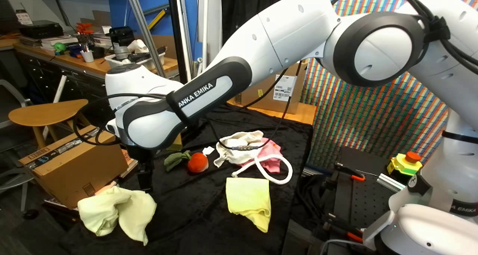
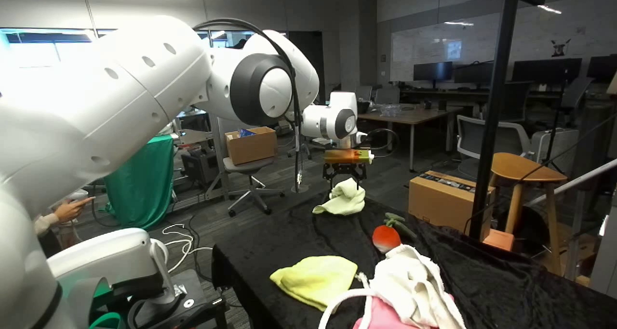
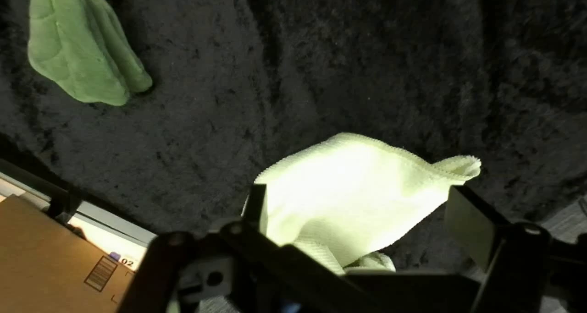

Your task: Pile all the objects closer to you

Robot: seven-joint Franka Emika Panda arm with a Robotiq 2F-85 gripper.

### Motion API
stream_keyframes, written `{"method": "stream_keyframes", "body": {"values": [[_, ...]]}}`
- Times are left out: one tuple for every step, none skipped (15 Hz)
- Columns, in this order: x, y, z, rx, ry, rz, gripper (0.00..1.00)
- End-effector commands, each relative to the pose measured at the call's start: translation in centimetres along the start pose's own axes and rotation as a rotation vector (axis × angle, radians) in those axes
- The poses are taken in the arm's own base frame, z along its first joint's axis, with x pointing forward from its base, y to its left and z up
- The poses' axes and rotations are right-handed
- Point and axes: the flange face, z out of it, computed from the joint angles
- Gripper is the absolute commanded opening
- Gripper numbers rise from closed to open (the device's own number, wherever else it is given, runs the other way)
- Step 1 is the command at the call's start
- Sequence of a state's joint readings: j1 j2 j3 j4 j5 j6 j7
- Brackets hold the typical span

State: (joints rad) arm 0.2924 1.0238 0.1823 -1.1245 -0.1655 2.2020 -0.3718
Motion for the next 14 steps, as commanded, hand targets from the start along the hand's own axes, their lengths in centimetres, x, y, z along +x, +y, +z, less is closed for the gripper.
{"method": "stream_keyframes", "body": {"values": [[1.9,-0.3,2.0,-0.028,0.089,0.061,1.0],[2.2,-0.5,2.9,-0.047,0.108,0.071,1.0],[2.5,-0.6,3.6,-0.061,0.124,0.081,1.0],[2.7,-0.8,4.3,-0.076,0.138,0.089,1.0],[2.9,-1.0,4.9,-0.089,0.148,0.094,1.0],[3.1,-1.3,5.5,-0.104,0.159,0.097,1.0],[3.3,-1.5,5.9,-0.112,0.172,0.104,1.0],[3.5,-1.8,6.3,-0.116,0.179,0.109,1.0],[3.7,-2.0,6.5,-0.121,0.191,0.114,1.0],[3.9,-2.2,6.7,-0.12,0.205,0.126,1.0],[4.1,-2.4,6.9,-0.118,0.212,0.135,1.0],[4.2,-2.5,7.0,-0.116,0.222,0.147,1.0],[4.4,-2.5,7.0,-0.116,0.233,0.162,1.0],[4.5,-2.4,7.2,-0.121,0.243,0.174,1.0]]}}
